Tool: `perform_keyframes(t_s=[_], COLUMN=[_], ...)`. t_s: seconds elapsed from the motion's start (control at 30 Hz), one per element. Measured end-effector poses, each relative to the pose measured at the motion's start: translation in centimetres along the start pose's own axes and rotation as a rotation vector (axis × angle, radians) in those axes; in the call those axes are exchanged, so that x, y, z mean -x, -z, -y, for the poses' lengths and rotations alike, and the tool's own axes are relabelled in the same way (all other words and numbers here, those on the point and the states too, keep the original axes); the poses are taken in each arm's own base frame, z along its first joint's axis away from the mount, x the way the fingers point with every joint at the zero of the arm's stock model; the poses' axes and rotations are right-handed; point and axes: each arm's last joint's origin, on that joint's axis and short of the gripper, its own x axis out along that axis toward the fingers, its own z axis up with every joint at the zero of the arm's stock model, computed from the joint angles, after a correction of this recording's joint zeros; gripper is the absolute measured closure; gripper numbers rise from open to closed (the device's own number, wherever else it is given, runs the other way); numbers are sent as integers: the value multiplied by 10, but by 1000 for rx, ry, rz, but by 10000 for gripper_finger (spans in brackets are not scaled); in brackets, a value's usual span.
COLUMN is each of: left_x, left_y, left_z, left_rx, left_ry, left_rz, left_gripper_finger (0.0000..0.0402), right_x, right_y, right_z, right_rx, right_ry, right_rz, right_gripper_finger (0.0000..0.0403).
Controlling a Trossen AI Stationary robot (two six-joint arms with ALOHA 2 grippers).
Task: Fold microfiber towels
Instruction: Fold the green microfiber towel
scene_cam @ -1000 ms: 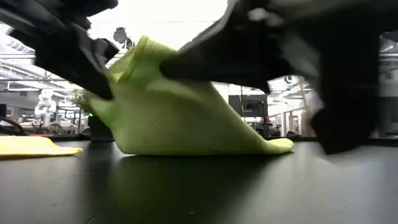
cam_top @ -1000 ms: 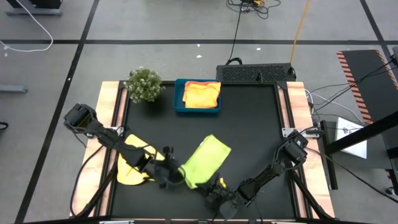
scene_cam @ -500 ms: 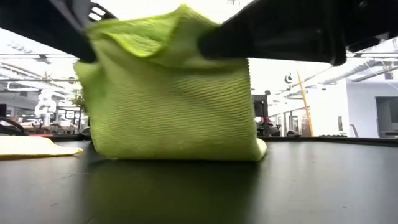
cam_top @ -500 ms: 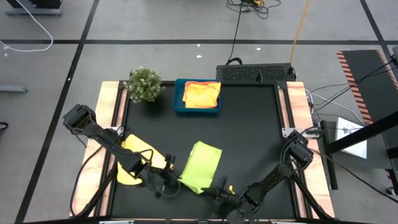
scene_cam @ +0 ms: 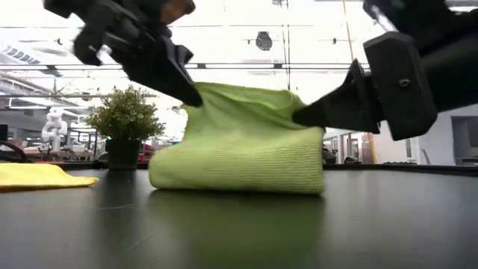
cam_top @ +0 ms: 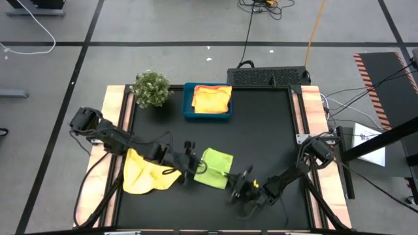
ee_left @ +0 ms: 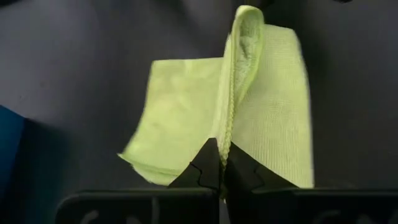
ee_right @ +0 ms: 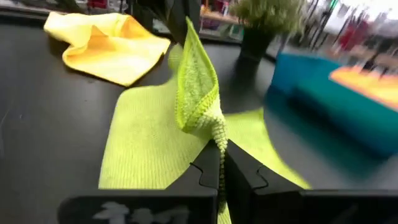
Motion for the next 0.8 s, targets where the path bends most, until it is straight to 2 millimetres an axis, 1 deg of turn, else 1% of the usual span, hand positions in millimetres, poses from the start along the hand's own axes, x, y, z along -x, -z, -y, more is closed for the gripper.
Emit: perform_keyframes(t_s=[0.17, 0.3, 0.47, 0.63, 0.7, 0.77, 0.8], left_x=[-15, -34, -55, -59, -55, -53, -50], left_y=[5, 15, 27, 30, 32, 25, 25], left_z=[-20, -31, -38, -43, -43, -44, -44], left_rx=[10, -12, -52, -54, -55, -50, -52], left_ry=[18, 11, -6, -24, -42, -70, -81], left_rz=[-24, -63, -114, -128, -144, -107, -118], left_gripper_finger=[392, 392, 393, 357, 339, 322, 315], right_x=[-8, -20, -25, -25, -25, -26, -26], right_y=[14, 27, 30, 32, 32, 32, 31], right_z=[20, 34, 40, 42, 42, 42, 42], right_rx=[-130, -163, -170, -161, -157, -162, -165], right_ry=[-62, -63, -36, -31, -31, -29, -29], right_rz=[-55, -112, -120, -126, -128, -123, -120], right_gripper_finger=[403, 403, 403, 397, 389, 376, 369])
